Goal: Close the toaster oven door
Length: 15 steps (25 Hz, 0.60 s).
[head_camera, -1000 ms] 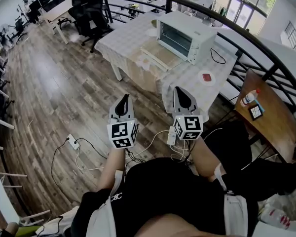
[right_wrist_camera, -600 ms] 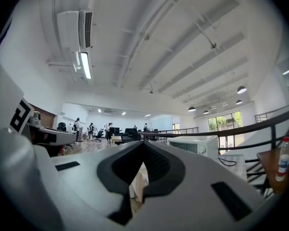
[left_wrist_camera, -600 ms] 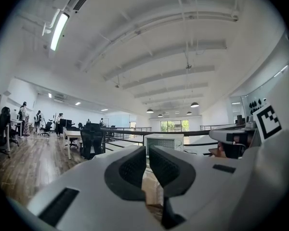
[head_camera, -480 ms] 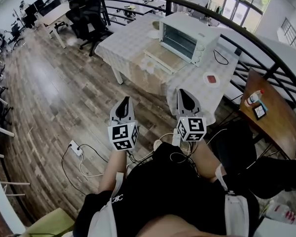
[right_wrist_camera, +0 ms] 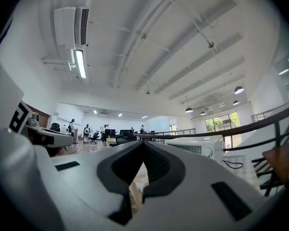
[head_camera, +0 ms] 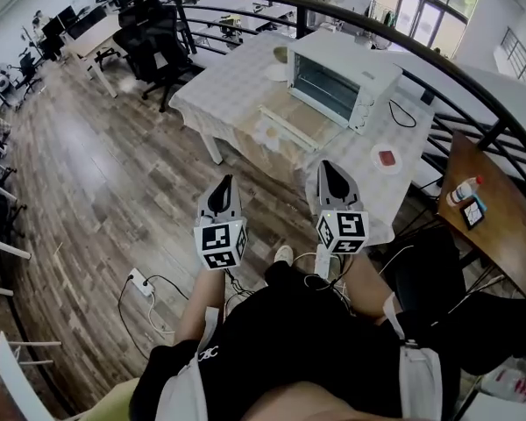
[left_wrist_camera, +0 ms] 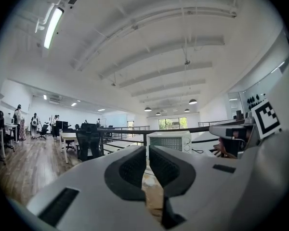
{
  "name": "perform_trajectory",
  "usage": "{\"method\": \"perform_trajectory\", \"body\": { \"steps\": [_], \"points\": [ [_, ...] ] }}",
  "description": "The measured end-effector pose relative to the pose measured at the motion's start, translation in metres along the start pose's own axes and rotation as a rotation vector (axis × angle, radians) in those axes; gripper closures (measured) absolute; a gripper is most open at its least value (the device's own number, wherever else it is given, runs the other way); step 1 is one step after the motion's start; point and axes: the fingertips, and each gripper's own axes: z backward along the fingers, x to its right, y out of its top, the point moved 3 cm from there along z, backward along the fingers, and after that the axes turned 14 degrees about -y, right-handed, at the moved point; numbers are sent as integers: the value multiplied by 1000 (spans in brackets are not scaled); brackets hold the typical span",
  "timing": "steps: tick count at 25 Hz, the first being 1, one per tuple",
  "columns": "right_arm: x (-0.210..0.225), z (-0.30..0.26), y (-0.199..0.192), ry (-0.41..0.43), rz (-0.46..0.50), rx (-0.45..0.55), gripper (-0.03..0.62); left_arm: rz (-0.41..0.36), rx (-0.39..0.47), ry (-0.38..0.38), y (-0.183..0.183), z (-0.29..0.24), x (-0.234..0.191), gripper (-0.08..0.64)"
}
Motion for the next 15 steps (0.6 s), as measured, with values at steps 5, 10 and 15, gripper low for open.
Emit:
{"method": "perform_trajectory", "body": {
  "steps": [5,10,15],
  "points": [
    [13,-64,-6,-17,-4,-9,592,-15,-18,-23,6,-62,-26,531],
    [23,-128,-4,-22,-3,1,592,-24,-30,-40,15,-127,-54,531],
    [35,-188,-13,-35,-10,-9,592,-35,-45,-63,21,-187,-79,531]
  ]
}}
